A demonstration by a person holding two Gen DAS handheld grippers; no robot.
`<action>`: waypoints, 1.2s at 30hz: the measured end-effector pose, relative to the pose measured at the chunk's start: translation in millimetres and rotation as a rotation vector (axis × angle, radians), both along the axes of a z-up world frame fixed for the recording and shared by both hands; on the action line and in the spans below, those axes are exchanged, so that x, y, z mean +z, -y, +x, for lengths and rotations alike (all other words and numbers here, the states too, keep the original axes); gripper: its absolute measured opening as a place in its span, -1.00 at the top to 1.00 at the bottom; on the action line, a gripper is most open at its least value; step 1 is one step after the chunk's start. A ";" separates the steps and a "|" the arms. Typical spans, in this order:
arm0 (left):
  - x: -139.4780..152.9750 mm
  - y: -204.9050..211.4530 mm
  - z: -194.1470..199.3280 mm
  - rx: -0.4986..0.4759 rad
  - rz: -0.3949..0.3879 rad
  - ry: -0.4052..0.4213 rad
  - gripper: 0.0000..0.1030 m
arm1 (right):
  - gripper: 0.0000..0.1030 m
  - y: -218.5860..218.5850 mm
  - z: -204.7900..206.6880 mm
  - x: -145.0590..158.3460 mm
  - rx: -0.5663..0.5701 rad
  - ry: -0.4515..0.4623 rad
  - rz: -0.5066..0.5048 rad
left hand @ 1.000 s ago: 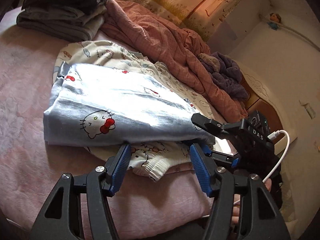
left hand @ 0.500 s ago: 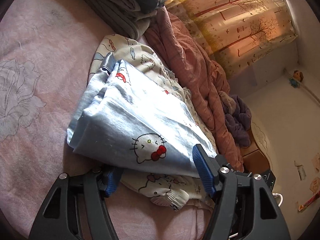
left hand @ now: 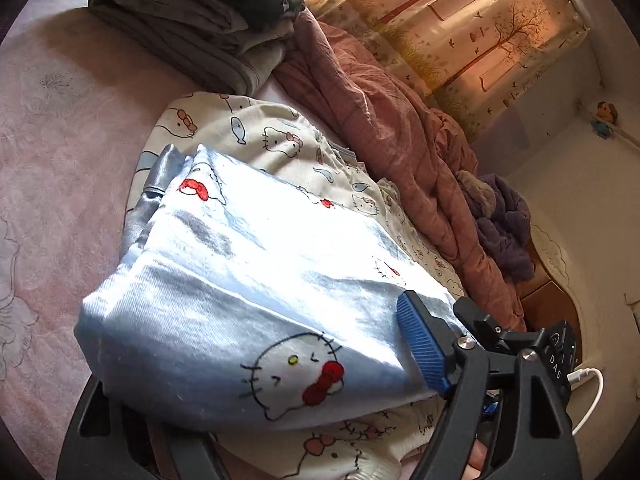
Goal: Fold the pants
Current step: 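Lift the folded light-blue pants with both tools and carry it toward the clothes stack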
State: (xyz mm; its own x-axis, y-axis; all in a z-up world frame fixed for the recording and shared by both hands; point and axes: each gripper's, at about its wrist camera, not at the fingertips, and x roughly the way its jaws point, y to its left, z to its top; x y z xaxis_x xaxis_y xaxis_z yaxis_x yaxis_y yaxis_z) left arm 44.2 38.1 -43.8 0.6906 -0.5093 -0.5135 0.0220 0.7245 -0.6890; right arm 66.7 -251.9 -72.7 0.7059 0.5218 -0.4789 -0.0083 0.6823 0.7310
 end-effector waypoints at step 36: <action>23.8 8.6 -28.5 0.009 0.382 0.199 0.89 | 0.65 -27.0 -14.4 15.1 -0.060 0.078 -0.303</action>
